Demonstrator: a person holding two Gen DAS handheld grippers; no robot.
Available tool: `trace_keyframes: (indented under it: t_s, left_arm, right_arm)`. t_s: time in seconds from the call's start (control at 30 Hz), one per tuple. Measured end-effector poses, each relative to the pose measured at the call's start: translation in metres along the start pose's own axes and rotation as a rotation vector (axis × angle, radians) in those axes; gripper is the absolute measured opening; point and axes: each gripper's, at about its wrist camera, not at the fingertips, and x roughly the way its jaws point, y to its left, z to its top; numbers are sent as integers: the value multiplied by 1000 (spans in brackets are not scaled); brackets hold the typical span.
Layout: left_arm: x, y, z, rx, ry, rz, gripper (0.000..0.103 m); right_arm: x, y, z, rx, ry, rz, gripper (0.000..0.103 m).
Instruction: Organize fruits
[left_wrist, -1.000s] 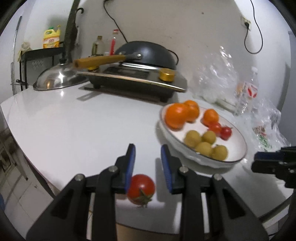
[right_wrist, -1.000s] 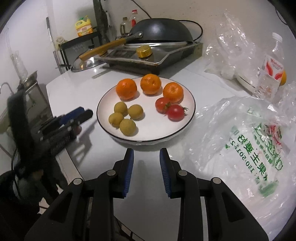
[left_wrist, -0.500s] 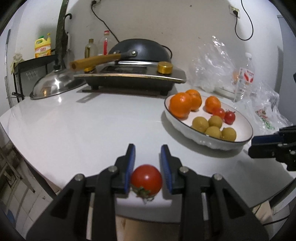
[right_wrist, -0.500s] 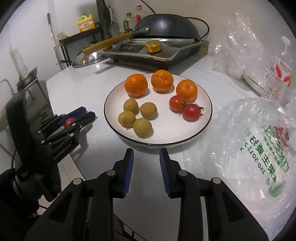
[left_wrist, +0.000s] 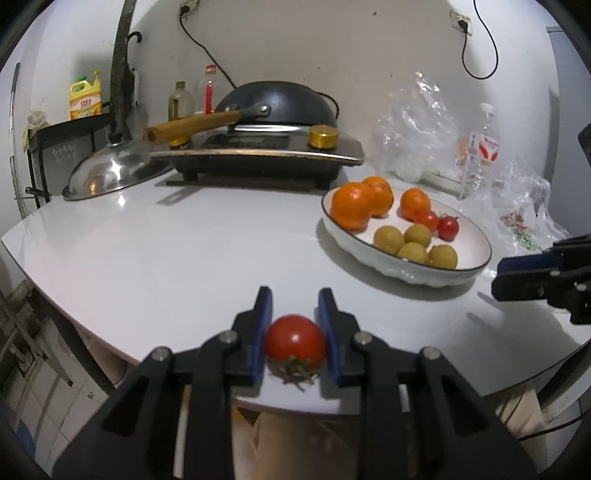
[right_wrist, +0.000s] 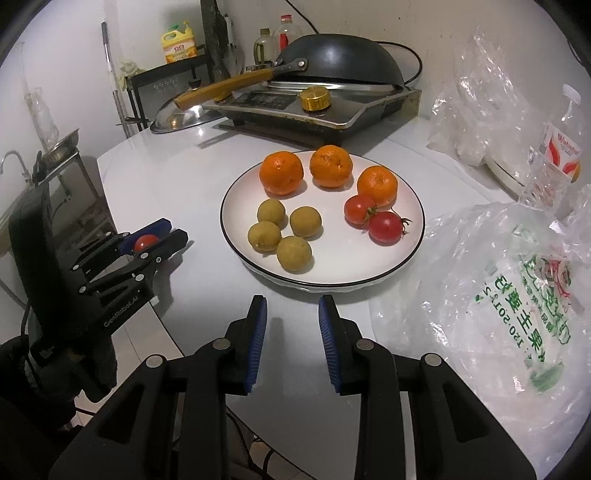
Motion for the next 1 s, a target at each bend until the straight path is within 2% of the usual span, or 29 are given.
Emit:
trace_keyframes:
  t_s: [0.23, 0.53, 1.0]
  left_arm:
    - [-10, -5, 14, 0, -8, -20, 26]
    - [-29, -26, 57, 51, -57, -30, 26]
    - [-13, -97, 102, 159, -46, -124, 26]
  right_arm:
    - [-8, -2, 4, -3, -20, 2, 31]
    - [-31, -14, 13, 1, -68, 8, 31]
    - [-57, -74, 15, 81, -135, -36, 31]
